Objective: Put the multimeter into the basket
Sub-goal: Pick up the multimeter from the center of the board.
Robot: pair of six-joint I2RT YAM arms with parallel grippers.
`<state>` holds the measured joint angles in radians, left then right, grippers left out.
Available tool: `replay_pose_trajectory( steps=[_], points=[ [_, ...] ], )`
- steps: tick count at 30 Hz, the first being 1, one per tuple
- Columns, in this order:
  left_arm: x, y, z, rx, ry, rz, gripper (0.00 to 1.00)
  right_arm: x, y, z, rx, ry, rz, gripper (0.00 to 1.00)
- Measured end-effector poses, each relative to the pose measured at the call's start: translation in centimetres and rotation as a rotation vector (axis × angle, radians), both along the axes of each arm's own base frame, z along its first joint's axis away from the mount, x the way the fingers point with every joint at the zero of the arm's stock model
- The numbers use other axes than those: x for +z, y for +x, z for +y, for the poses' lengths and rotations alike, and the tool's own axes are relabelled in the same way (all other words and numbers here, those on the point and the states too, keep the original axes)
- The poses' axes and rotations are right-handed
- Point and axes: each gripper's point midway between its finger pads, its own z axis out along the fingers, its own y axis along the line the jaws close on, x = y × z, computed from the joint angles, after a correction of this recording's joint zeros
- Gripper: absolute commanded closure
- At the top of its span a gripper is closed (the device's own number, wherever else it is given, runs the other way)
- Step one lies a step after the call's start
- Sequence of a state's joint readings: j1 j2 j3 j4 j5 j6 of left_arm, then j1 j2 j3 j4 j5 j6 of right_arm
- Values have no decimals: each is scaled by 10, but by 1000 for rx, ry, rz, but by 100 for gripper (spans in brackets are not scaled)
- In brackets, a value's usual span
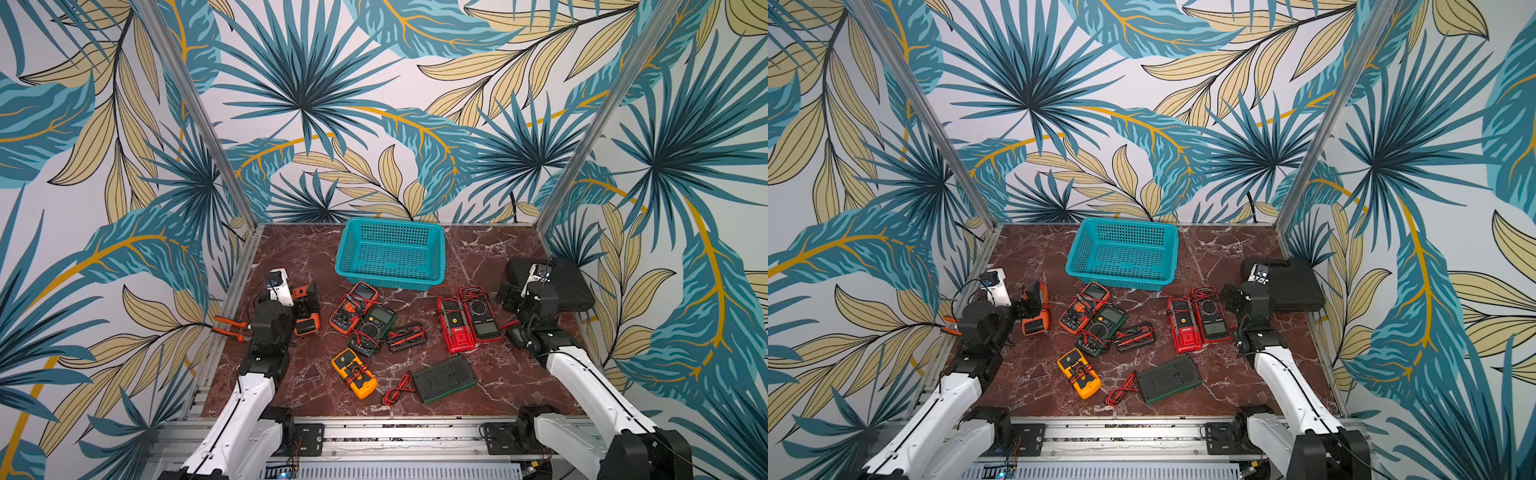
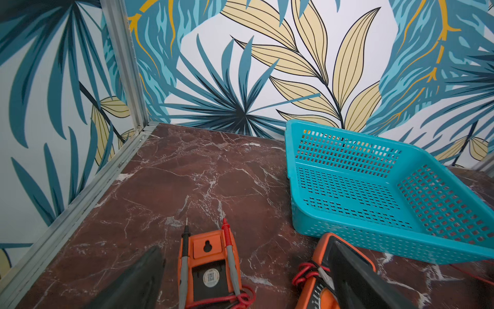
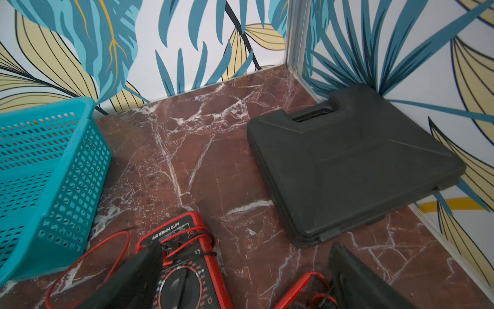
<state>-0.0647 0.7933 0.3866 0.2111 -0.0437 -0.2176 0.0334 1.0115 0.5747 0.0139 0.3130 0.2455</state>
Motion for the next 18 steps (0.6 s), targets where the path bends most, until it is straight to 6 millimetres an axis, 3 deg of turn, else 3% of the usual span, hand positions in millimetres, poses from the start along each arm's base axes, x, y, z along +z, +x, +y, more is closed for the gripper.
replay_pose_trajectory(
  steps=[8,18],
  points=[
    [5,-21,-26,-66,-32,19,0,6,-13,4,-10,55,61,1],
    [6,-38,-83,-193,11,42,0,-4,-39,14,-24,135,157,0]
  ],
)
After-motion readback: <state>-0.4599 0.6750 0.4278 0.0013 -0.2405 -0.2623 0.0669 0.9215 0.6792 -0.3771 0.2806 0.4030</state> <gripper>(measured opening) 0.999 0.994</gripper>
